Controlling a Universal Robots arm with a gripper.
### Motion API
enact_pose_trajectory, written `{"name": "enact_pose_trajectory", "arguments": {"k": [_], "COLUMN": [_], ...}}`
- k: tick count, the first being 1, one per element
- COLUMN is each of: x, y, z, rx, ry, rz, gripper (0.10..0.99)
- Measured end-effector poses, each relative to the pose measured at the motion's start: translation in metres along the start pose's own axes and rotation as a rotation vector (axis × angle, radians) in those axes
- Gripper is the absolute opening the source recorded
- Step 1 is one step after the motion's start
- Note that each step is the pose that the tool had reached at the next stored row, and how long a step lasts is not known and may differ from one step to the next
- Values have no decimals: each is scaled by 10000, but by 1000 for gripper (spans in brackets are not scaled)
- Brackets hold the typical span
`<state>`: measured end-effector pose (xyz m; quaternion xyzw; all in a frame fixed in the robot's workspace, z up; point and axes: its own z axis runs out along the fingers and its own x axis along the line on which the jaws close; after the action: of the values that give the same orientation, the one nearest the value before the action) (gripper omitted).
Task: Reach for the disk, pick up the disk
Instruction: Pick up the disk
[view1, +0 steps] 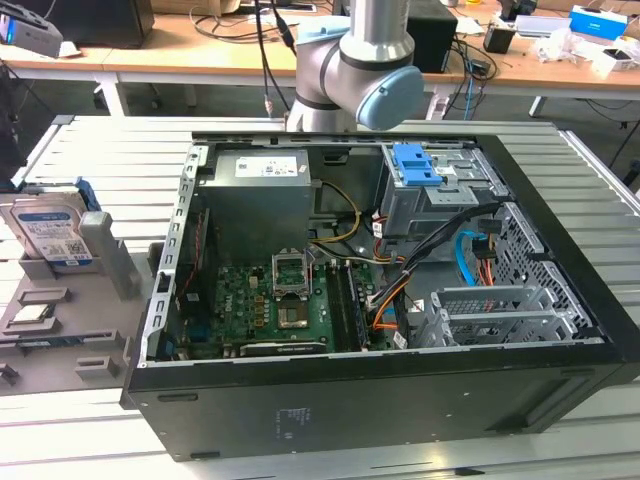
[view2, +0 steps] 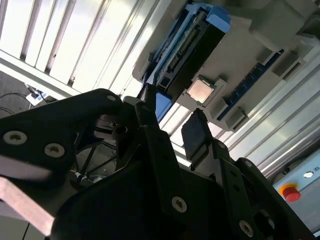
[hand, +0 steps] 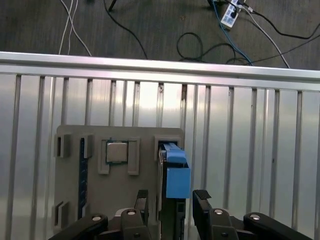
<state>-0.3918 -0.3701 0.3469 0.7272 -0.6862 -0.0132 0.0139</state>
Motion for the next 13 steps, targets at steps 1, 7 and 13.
{"name": "enact_pose_trajectory", "arguments": {"k": [1,7,13], "x": [0,-6,-12], "y": [2,15,43], "z": [25,170,306], "rx": [0,1,0], "ry": [0,0,0], "rz": [0,1,1], "gripper": [482,482,482]}}
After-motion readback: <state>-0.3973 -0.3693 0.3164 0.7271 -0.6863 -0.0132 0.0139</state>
